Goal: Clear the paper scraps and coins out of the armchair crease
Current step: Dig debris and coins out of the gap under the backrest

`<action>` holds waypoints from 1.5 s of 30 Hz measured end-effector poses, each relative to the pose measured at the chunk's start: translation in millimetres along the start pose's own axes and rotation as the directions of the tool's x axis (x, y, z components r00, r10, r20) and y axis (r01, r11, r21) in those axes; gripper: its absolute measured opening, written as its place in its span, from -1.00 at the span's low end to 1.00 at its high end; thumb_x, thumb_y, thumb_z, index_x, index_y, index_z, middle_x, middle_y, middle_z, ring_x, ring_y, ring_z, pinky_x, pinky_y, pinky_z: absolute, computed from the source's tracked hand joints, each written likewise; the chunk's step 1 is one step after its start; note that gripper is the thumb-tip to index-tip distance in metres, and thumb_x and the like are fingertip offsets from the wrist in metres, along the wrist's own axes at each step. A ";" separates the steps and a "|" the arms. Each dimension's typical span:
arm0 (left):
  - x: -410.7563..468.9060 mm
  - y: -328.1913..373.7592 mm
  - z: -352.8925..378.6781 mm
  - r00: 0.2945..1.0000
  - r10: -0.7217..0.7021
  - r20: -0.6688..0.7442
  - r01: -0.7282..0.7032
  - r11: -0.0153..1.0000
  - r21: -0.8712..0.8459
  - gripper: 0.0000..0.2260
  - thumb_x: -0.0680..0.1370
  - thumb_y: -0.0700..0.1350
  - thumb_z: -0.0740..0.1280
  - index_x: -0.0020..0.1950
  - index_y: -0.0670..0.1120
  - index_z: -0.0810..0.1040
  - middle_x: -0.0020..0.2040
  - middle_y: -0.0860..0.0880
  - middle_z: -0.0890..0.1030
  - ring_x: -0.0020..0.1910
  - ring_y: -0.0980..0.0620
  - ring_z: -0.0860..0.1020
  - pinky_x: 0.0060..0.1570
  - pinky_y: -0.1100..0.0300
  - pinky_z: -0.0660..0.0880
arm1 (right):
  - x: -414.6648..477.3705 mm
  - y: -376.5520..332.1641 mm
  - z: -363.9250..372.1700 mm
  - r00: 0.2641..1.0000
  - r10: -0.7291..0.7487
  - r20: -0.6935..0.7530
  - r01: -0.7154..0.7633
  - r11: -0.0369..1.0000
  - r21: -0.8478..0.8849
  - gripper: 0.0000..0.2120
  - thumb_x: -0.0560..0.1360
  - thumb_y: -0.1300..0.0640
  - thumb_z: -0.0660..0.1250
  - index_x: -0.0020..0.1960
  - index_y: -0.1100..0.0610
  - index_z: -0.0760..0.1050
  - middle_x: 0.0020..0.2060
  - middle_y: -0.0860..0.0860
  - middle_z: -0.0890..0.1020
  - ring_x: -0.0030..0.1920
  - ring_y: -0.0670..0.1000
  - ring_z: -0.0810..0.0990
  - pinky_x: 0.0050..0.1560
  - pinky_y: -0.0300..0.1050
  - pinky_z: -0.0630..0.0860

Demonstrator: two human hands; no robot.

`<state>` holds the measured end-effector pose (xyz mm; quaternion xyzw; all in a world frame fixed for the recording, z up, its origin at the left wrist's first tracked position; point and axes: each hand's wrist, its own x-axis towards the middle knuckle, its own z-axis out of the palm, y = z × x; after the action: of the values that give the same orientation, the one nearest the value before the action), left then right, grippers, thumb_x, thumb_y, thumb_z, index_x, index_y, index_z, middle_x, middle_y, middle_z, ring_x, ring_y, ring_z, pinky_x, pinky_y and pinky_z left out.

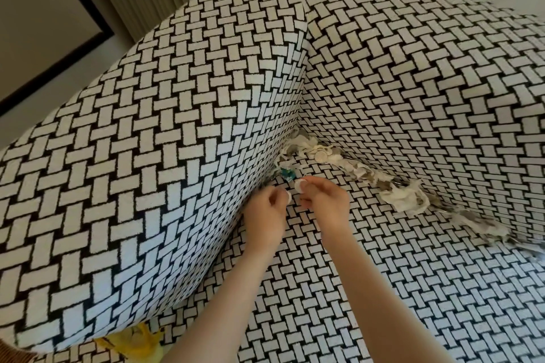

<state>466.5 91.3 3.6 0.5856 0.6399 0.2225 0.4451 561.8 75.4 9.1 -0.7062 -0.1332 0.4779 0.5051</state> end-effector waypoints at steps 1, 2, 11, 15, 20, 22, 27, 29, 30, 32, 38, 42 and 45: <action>-4.2 4.4 1.6 0.982 -0.187 0.014 0.184 0.950 -0.252 -0.75 0.59 -0.15 0.15 -0.23 -0.18 0.49 -0.32 -0.06 0.48 -0.34 0.04 0.41 -0.25 0.19 0.37 | -0.8 -2.8 -2.8 0.999 0.027 0.017 -0.028 0.997 0.069 -0.89 0.48 0.29 0.32 -0.16 0.12 0.56 -0.24 0.01 0.61 -0.24 -0.05 0.57 -0.21 -0.29 0.56; -5.8 6.7 3.5 0.943 -0.326 0.070 0.324 0.844 -0.427 -0.74 0.59 -0.17 0.13 -0.27 -0.16 0.46 -0.33 -0.06 0.49 -0.35 0.04 0.44 -0.25 0.19 0.43 | -1.8 -5.0 -5.6 0.998 0.042 0.052 -0.047 0.993 0.104 -0.87 0.47 0.31 0.32 -0.18 0.12 0.56 -0.24 0.02 0.62 -0.24 -0.05 0.57 -0.22 -0.31 0.57; 3.8 6.9 -16.5 0.774 -0.438 0.457 0.564 0.148 -0.812 -0.76 0.60 -0.25 0.08 -0.17 -0.22 0.49 -0.23 -0.13 0.57 -0.22 0.04 0.54 -0.25 0.27 0.56 | -0.5 -8.9 -3.5 0.914 -0.050 0.403 0.116 0.983 -0.142 -0.83 0.33 0.35 0.45 -0.18 0.12 0.57 -0.32 -0.01 0.63 -0.36 -0.21 0.60 -0.27 -0.42 0.52; 8.8 2.7 -19.2 0.755 -0.439 0.487 0.578 0.096 -0.810 -0.79 0.58 -0.26 0.11 -0.17 -0.25 0.49 -0.38 -0.11 0.57 -0.32 0.07 0.53 -0.38 0.30 0.57 | 5.2 -10.3 4.3 0.891 -0.112 0.440 0.218 0.956 -0.197 -0.92 0.37 0.28 0.43 -0.21 0.12 0.61 -0.35 -0.09 0.65 -0.35 -0.21 0.60 -0.22 -0.39 0.55; 11.9 1.4 -15.2 0.709 -0.472 0.523 0.619 0.062 -0.783 -0.78 0.53 -0.28 0.06 -0.26 -0.19 0.42 -0.45 -0.07 0.46 -0.55 0.12 0.40 -0.63 0.38 0.35 | 31.3 -11.2 24.6 0.855 -0.343 0.390 0.518 0.606 -0.603 -0.82 0.48 0.21 0.32 0.04 0.14 0.63 -0.15 -0.09 0.64 -0.19 -0.13 0.58 -0.12 -0.33 0.48; 12.1 -0.8 -14.9 0.702 -0.480 0.526 0.629 0.070 -0.775 -0.77 0.53 -0.27 0.05 -0.30 -0.15 0.39 -0.45 -0.03 0.39 -0.59 0.13 0.34 -0.64 0.39 0.28 | 38.0 -7.8 34.1 0.815 -0.316 0.486 0.576 0.351 -0.738 -0.79 0.49 0.18 0.29 0.09 0.09 0.61 -0.06 0.03 0.67 -0.07 0.03 0.61 -0.11 -0.19 0.51; 14.9 -1.3 -13.7 0.695 -0.496 0.520 0.617 0.041 -0.786 -0.77 0.55 -0.26 0.10 -0.28 -0.16 0.42 -0.50 -0.03 0.45 -0.57 0.15 0.39 -0.63 0.42 0.32 | 39.5 -9.2 46.8 0.853 -0.247 0.459 0.487 0.060 -0.872 -0.77 0.50 0.05 0.28 0.09 0.12 0.56 0.02 0.09 0.60 0.03 0.12 0.58 -0.12 -0.11 0.46; 15.6 -0.7 -13.7 0.702 -0.487 0.520 0.602 0.015 -0.799 -0.77 0.55 -0.27 0.10 -0.27 -0.16 0.42 -0.48 -0.04 0.47 -0.59 0.15 0.42 -0.63 0.42 0.34 | 36.2 -12.3 51.1 0.875 -0.241 0.421 0.439 0.028 -0.898 -0.78 0.50 0.09 0.27 0.08 0.17 0.52 0.06 0.11 0.58 0.07 0.15 0.56 -0.07 -0.06 0.48; 15.6 -0.5 -14.1 0.703 -0.484 0.521 0.595 0.000 -0.804 -0.78 0.55 -0.28 0.10 -0.27 -0.17 0.42 -0.43 -0.04 0.46 -0.57 0.15 0.43 -0.62 0.42 0.35 | 34.4 -13.5 53.1 0.884 -0.237 0.404 0.423 0.034 -0.906 -0.80 0.50 0.13 0.27 0.08 0.18 0.50 0.07 0.12 0.57 0.08 0.15 0.55 -0.05 -0.04 0.48; 15.5 -1.4 -15.2 0.703 -0.482 0.523 0.584 -0.028 -0.811 -0.79 0.55 -0.30 0.10 -0.26 -0.18 0.42 -0.35 -0.05 0.43 -0.45 0.14 0.42 -0.62 0.42 0.38 | 31.4 -15.9 57.4 0.896 -0.226 0.383 0.403 0.047 -0.914 -0.80 0.50 0.19 0.26 0.10 0.20 0.49 0.10 0.14 0.54 0.09 0.16 0.54 -0.04 -0.02 0.47; 17.7 -4.6 -15.9 0.693 -0.503 0.517 0.576 -0.045 -0.816 -0.81 0.56 -0.30 0.13 -0.25 -0.18 0.41 -0.31 -0.05 0.42 -0.38 0.14 0.37 -0.62 0.42 0.39 | 27.3 -16.3 67.3 0.894 -0.238 0.379 0.394 0.016 -0.919 -0.77 0.50 0.30 0.24 0.15 0.24 0.49 0.23 0.15 0.43 0.13 0.16 0.50 -0.03 -0.04 0.47; 17.6 -4.4 -14.8 0.693 -0.504 0.515 0.574 -0.046 -0.818 -0.82 0.55 -0.31 0.13 -0.23 -0.18 0.41 -0.29 -0.05 0.43 -0.35 0.13 0.39 -0.61 0.42 0.41 | 31.8 -17.8 67.3 0.878 -0.262 0.401 0.411 -0.020 -0.912 -0.74 0.51 0.34 0.19 0.18 0.26 0.47 0.21 0.17 0.46 0.20 0.17 0.44 0.07 -0.03 0.46; 18.3 -2.3 -14.4 0.707 -0.502 0.498 0.559 -0.035 -0.828 -0.82 0.54 -0.34 0.12 -0.23 -0.18 0.41 -0.28 -0.06 0.44 -0.35 0.12 0.41 -0.58 0.41 0.43 | 34.9 -15.8 61.9 0.860 -0.288 0.421 0.449 0.035 -0.893 -0.78 0.50 0.35 0.20 0.12 0.26 0.50 0.13 0.18 0.52 0.14 0.16 0.50 0.02 -0.07 0.46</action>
<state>454.8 111.5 3.3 -0.1040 0.5222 0.3607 0.7658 534.0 142.2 1.4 -0.7680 -0.6170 0.1706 0.0209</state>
